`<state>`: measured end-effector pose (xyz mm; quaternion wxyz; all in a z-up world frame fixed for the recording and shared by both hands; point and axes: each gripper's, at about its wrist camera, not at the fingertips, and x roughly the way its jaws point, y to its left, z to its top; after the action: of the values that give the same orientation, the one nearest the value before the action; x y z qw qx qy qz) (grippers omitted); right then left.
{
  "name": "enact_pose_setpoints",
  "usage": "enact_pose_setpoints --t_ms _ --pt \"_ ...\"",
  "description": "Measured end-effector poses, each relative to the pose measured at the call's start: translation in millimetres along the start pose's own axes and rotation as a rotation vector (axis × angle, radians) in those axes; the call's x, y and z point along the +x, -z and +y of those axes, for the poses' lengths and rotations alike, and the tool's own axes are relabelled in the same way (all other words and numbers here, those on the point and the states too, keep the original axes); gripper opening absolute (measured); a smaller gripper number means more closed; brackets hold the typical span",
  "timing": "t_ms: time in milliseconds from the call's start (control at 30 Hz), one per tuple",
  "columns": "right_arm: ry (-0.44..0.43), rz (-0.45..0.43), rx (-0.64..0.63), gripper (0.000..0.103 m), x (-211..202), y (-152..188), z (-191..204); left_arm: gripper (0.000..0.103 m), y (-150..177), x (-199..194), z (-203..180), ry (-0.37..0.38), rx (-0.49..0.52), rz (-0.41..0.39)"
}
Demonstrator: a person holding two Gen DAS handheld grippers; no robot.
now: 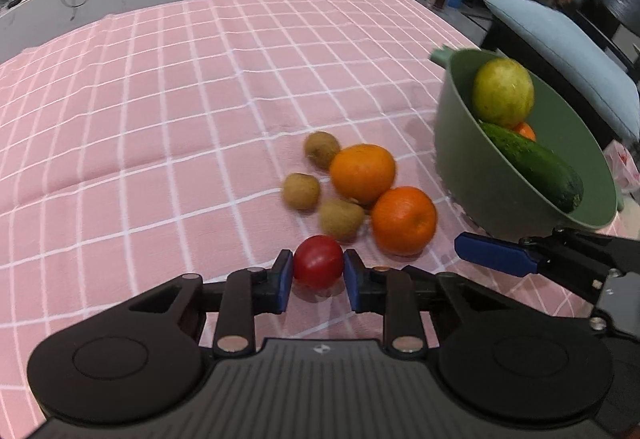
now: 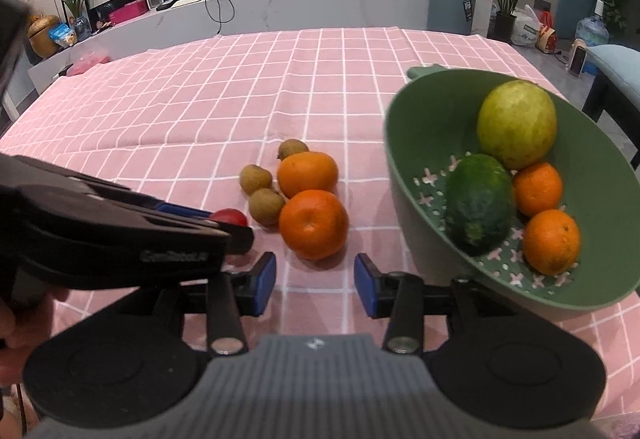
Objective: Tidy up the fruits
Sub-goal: 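Grasp the red tomato with the left gripper while the right gripper grasps an orange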
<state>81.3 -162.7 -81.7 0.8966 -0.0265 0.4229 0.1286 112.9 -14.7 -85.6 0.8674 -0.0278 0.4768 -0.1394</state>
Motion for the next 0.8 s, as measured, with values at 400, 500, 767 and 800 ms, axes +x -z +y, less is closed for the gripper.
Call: enact_pose_setpoints --t_ms 400,500,767,800 --pt "0.144 -0.051 0.043 0.051 22 -6 28 0.03 1 -16 25 -0.044 -0.095 -0.031" --pt "0.161 -0.063 0.038 0.046 26 -4 30 0.03 1 -16 26 -0.038 -0.102 -0.031" --pt "0.152 -0.066 0.05 0.039 22 -3 23 0.03 1 -21 20 -0.03 -0.09 -0.035" --pt "0.147 -0.07 0.05 0.039 19 -4 22 0.03 0 -23 20 -0.024 -0.092 -0.037"
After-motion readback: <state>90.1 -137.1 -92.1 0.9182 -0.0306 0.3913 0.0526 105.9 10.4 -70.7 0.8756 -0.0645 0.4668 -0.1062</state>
